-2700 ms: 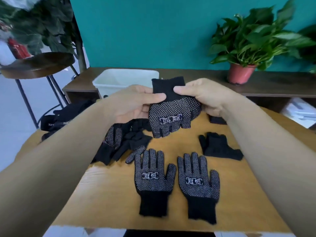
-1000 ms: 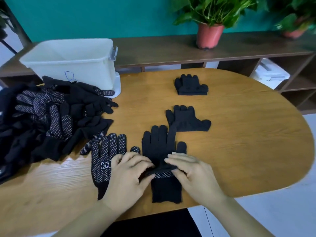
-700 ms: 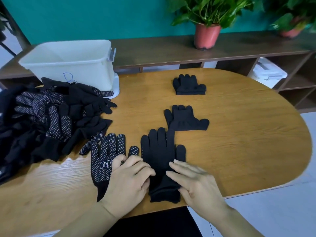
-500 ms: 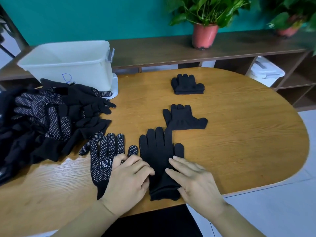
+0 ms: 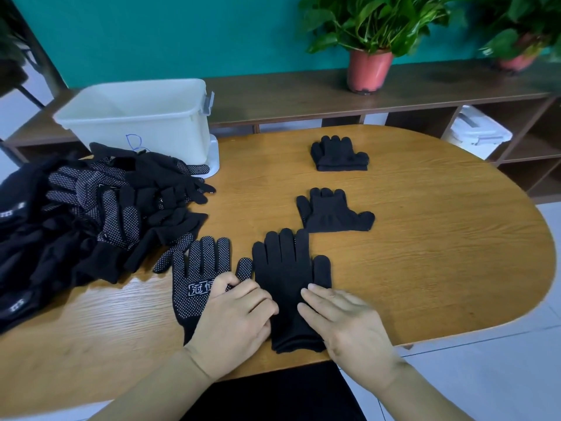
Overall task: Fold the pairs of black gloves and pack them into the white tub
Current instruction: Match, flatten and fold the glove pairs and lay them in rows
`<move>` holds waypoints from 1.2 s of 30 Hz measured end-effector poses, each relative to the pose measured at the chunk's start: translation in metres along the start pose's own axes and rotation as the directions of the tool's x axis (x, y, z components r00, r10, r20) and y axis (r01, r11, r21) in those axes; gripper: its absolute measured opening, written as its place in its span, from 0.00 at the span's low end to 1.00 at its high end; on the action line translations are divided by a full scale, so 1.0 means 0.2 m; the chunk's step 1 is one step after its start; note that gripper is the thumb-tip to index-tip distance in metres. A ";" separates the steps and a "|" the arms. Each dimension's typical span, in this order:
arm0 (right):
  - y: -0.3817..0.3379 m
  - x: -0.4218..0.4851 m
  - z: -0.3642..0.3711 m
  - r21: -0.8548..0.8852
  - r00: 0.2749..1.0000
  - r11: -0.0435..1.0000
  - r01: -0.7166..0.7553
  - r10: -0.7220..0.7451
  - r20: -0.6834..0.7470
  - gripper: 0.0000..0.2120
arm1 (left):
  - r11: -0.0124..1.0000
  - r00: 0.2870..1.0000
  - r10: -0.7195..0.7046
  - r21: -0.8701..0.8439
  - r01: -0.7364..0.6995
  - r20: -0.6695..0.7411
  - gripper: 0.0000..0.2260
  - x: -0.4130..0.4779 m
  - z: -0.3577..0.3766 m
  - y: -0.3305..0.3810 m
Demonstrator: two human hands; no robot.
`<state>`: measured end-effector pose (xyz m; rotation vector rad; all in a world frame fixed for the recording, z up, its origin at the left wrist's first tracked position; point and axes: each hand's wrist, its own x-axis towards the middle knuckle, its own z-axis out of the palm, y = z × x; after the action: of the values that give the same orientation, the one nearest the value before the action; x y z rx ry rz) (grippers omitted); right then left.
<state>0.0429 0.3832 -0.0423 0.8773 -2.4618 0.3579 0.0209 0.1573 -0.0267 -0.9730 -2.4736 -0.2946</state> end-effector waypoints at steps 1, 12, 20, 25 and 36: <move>0.00 0.00 0.01 0.000 1.000 1.000 0.008 -0.008 -0.007 0.19 | 1.000 1.000 -0.006 -0.007 0.006 0.005 0.08 0.00 0.00 0.00; 0.02 -0.01 -0.01 0.030 0.998 0.998 -0.057 0.055 0.042 0.27 | 0.991 0.994 0.079 -0.113 -0.070 0.077 0.08 -0.01 -0.02 -0.04; 0.05 0.12 -0.10 0.006 0.987 0.990 -0.139 0.139 -0.083 0.21 | 0.929 0.949 -0.314 -0.192 0.315 0.038 0.16 0.08 -0.06 -0.11; 0.03 0.37 0.05 -0.039 0.893 0.930 -0.366 0.363 0.264 0.23 | 0.947 0.840 -0.320 0.121 0.298 0.437 0.40 0.24 0.04 -0.01; 0.08 0.39 0.12 -0.176 0.705 0.919 -0.352 0.384 0.596 0.36 | 0.931 0.749 -0.345 0.307 0.197 0.566 0.52 0.23 0.08 -0.15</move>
<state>-0.0278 0.3451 -0.0214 0.5122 -3.2681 0.1431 -0.0352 0.1681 -0.0182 -0.6658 -3.1621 0.2727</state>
